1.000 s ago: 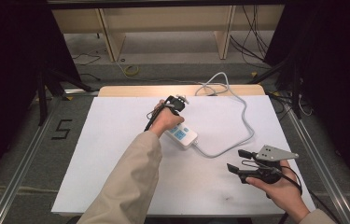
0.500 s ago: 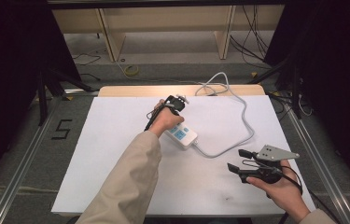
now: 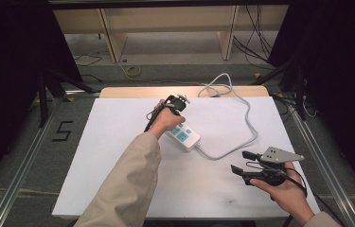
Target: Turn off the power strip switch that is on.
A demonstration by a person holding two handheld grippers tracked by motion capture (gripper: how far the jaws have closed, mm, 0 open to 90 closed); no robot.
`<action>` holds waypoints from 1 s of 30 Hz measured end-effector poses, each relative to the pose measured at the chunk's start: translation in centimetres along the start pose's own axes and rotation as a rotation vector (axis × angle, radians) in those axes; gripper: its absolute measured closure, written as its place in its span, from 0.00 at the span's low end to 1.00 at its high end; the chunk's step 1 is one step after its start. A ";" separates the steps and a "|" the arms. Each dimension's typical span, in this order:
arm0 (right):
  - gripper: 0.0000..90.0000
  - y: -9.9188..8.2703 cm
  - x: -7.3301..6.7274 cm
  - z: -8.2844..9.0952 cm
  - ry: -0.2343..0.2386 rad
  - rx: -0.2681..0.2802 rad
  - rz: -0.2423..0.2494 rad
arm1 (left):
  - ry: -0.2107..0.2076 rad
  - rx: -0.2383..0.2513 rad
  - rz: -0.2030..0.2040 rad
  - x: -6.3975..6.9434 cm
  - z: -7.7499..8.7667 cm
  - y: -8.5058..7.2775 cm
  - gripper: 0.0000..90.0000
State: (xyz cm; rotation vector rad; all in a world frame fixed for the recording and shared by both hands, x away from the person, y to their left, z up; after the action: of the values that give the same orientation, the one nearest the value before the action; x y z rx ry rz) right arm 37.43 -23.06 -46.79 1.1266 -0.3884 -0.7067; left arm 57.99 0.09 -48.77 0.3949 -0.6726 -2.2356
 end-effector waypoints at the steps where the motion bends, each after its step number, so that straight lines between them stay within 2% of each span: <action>1: 0.34 0.0 0.0 0.0 0.000 0.000 -0.002 | 0.001 0.000 -0.004 -0.1 0.3 0.0 1.00; 5: 0.34 0.0 0.0 0.0 0.000 -0.003 -0.001 | 0.005 0.009 -0.003 -0.4 1.1 -0.2 1.00; 8: 0.34 0.0 0.0 0.0 0.000 -0.004 -0.002 | 0.004 0.030 0.016 -0.8 1.8 -0.5 1.00; 13: 0.34 -0.1 0.0 -0.1 -0.003 -0.006 -0.004 | -0.001 0.047 0.016 -1.2 2.8 -1.2 1.00; 22: 0.34 -0.1 0.1 -0.1 -0.003 -0.005 -0.007 | -0.018 0.097 0.029 -1.5 5.1 -2.8 1.00; 28: 0.34 -0.1 0.1 -0.1 -0.005 -0.003 -0.012 | -0.020 0.114 0.005 -1.4 6.7 -4.3 1.00; 30: 0.34 -0.1 0.1 -0.1 -0.006 -0.002 -0.012 | -0.022 0.129 0.011 -1.3 7.1 -4.9 1.00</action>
State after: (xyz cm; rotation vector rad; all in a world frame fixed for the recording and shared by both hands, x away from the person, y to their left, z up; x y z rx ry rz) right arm 37.55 -23.12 -46.89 1.1261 -0.3863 -0.7215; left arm 52.68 6.33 -45.71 0.4297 -0.8313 -2.1954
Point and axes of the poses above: each handheld gripper's, and its own axes: z roughly backward along the jaws, y roughly out of its top, x roughly to its right, the point moved 7 cm from there along -z, roughly forward along the jaws, and after that the axes turned 4 degrees about x, right-handed, at the moved point
